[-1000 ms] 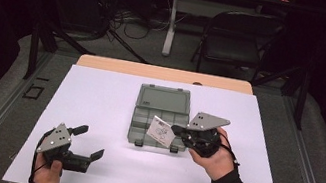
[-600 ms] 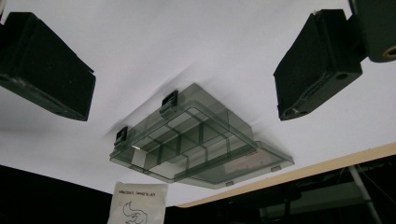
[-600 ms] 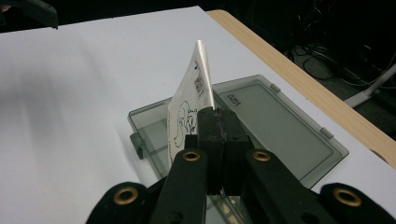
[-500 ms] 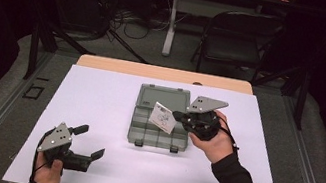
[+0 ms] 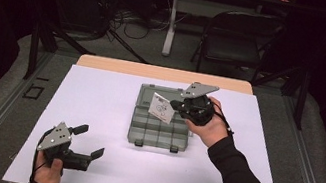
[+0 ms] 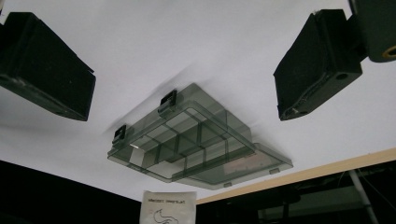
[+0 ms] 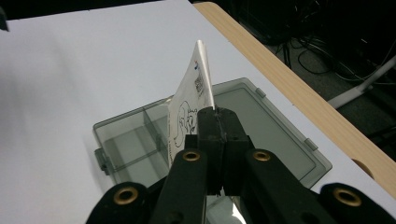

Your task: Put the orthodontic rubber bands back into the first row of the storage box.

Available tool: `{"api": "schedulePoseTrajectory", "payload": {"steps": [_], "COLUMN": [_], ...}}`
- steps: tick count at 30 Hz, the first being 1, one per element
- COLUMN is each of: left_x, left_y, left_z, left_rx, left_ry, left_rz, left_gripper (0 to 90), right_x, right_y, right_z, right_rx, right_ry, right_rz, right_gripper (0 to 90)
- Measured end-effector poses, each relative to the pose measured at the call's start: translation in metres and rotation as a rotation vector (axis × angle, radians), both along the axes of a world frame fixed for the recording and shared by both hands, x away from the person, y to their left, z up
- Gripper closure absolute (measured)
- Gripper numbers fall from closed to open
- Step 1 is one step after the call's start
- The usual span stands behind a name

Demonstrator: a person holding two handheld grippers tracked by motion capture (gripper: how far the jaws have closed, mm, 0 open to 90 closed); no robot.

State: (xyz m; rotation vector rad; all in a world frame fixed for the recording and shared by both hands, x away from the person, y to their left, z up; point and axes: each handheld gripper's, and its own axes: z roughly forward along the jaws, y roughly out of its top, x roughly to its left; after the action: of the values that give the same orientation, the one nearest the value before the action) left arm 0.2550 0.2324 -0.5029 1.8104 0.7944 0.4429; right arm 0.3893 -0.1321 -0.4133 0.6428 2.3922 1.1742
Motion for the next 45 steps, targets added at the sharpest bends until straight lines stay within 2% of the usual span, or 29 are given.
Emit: {"api": "schedulePoseTrajectory", "payload": {"steps": [6, 14, 26, 34, 45], "left_x": [-0.001, -0.001, -0.002, -0.002, -0.002], "left_y": [0.0, 0.001, 0.002, 0.002, 0.002], "left_z": [0.0, 0.0, 0.001, 0.001, 0.001], "left_rx": [-0.001, 0.008, 0.007, 0.009, 0.01], "left_ry": [0.0, -0.003, -0.007, -0.008, -0.007], "left_rz": [0.003, 0.001, 0.0, -0.002, -0.001], "left_gripper": [5.2, 5.3, 5.3, 5.4, 5.6], "right_x": [0.015, 0.026, 0.032, 0.035, 0.036], "right_y": [0.003, 0.007, 0.016, 0.012, 0.007], "right_z": [-0.007, -0.018, -0.036, -0.049, -0.059], "right_rx": [-0.019, -0.033, -0.069, -0.075, -0.082], "right_ry": [0.018, 0.041, 0.052, 0.067, 0.095], "right_rz": [-0.02, -0.028, -0.024, -0.047, -0.046], "right_gripper": [90.0, 90.0, 90.0, 90.0, 90.0]}}
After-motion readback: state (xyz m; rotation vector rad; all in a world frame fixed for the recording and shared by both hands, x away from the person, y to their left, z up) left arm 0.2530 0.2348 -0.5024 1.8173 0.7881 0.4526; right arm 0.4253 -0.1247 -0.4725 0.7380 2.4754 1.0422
